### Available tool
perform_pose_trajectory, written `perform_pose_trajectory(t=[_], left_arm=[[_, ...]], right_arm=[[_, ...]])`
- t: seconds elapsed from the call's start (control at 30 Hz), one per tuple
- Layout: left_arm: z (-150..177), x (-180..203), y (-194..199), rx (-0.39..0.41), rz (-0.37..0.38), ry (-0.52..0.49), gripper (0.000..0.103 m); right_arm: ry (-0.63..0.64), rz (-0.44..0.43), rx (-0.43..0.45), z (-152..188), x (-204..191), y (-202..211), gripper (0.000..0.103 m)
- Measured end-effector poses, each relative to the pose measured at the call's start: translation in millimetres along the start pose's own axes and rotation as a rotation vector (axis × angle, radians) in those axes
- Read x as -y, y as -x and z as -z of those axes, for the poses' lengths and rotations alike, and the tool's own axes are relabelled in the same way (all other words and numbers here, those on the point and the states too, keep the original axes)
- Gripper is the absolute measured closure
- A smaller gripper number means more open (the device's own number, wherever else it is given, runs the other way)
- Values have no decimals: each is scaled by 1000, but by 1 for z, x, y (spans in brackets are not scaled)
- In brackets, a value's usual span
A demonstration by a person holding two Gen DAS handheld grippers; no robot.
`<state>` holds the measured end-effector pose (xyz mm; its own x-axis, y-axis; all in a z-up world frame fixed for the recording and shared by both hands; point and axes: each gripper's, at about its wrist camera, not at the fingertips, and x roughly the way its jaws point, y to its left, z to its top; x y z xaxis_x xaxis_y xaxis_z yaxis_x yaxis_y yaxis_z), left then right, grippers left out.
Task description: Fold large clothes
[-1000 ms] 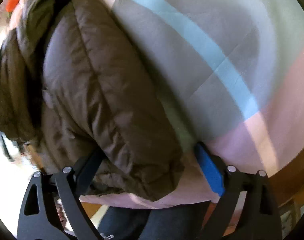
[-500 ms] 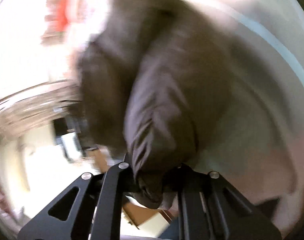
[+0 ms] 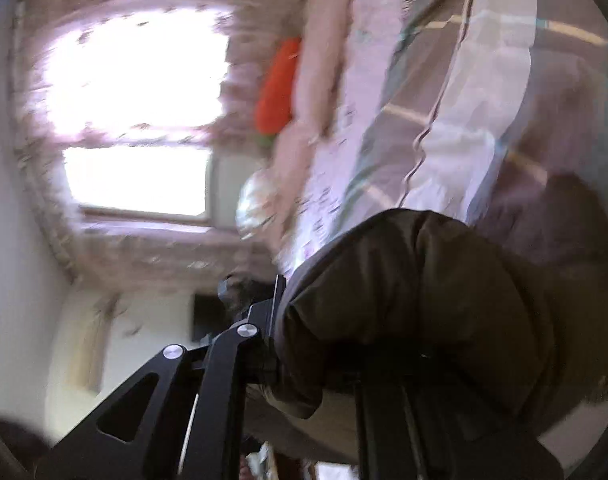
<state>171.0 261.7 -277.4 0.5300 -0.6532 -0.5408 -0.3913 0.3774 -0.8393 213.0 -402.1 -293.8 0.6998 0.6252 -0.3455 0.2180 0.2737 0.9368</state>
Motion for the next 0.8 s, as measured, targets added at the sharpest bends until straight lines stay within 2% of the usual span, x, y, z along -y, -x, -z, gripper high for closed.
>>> perform_pose_trajectory(t=[0.1,0.17,0.3,0.43,0.53,0.63,0.7,0.8], left_arm=[[-39,-18,-31,-17,-86,87,86],[-49,-29,-49,-38,-143,121,83],[-54,-61,-91,-78,-236,179,83],[-49,-88,-108,-65,-242,205,83],[-50,-86,-124,-53,-309,144,83],[-57,-79,-133,-56,-364,120,83],[-63,-69,-112,-7,-302,116,80],[-75,-53,-74,76,-189,91,57]], right_arm=[[-1,130,9,-20,13,-41,92],[34,238,1,-26,25,-65,92],[-17,370,-39,-23,72,-110,92],[13,424,-49,-13,95,-132,93],[80,487,-75,-11,92,-146,93],[53,499,-115,-21,92,-151,92],[-2,466,-127,-31,90,-142,89],[-34,391,-128,-47,78,-120,86]])
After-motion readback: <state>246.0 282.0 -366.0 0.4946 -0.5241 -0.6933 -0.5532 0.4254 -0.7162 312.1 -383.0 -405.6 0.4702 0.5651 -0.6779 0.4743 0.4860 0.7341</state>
